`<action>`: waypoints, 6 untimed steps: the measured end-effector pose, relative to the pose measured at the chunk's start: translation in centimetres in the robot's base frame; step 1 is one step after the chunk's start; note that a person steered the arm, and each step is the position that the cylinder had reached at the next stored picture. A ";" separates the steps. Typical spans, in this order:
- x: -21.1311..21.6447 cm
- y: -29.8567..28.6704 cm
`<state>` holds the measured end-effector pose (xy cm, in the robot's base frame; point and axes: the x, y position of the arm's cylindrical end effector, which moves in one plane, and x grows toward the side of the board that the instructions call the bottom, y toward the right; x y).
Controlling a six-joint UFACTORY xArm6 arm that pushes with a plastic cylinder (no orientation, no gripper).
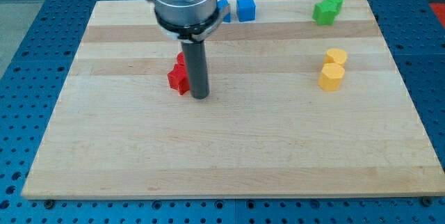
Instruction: Separte the red star from the red circle
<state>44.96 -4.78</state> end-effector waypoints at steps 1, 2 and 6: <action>-1.7 0.9; -2.1 -0.8; -2.1 -12.4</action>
